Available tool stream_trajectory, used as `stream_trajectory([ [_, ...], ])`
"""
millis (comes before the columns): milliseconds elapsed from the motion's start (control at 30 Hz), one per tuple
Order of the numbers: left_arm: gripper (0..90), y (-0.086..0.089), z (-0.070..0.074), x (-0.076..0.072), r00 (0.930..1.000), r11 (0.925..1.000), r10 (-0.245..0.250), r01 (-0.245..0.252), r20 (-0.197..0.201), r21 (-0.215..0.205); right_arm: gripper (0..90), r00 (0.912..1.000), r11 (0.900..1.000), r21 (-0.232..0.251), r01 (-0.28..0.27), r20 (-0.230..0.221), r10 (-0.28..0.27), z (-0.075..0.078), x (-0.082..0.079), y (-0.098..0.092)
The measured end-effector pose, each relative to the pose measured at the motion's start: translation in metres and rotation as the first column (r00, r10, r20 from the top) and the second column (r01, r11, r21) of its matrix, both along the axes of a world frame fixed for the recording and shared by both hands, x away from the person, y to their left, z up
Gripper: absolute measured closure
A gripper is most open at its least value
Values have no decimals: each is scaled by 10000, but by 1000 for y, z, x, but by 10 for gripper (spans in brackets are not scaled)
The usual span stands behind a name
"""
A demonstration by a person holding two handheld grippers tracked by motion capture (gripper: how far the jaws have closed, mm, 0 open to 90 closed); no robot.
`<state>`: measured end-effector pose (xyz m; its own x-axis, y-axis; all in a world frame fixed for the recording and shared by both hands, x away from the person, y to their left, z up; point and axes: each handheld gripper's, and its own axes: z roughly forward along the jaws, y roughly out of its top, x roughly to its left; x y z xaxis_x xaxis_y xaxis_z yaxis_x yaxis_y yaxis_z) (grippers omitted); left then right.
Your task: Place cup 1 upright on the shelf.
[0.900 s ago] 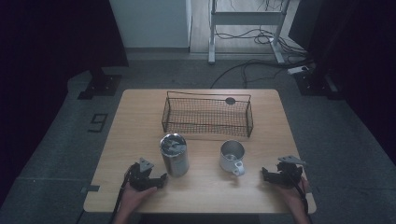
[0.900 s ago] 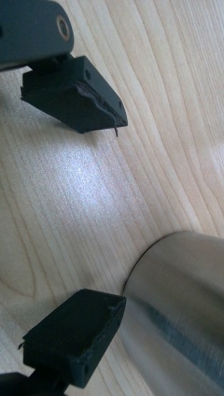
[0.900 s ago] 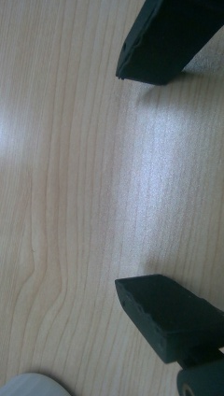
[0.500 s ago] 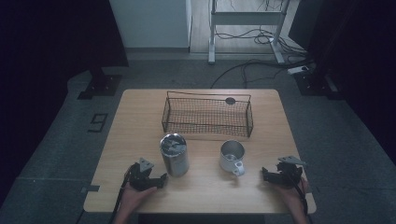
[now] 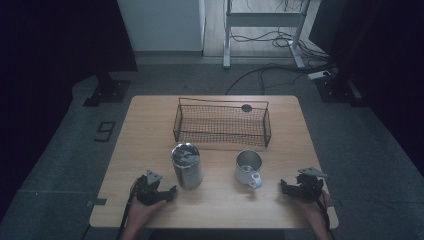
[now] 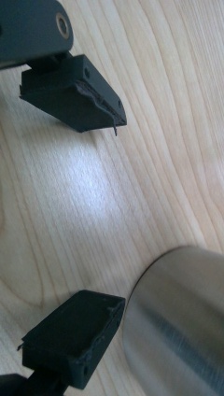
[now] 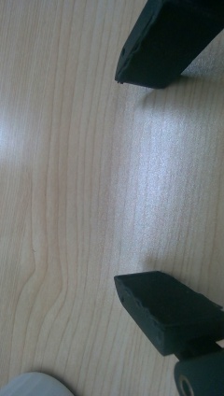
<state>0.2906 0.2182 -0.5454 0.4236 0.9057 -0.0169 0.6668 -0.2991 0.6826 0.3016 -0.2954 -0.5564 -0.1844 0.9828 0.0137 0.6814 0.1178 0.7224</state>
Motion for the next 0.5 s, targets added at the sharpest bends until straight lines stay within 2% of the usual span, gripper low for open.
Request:
stream_trajectory([
  [167, 128, 3, 5, -2, 9999, 9997, -36, 39, 120, -243, 40, 10000, 10000, 10, 16, -10, -16, 0, 0, 0],
  [233, 124, 5, 11, -5, 9996, 9984, -173, 185, 243, -530, 40, 10000, 10000, 14, 16, -10, -16, 0, 0, 0],
  [500, 95, 11, 19, -6, 9989, 9959, -256, 288, 383, -862, 47, 9999, 9999, 19, 164, 17, -164, 0, -2, 0],
])
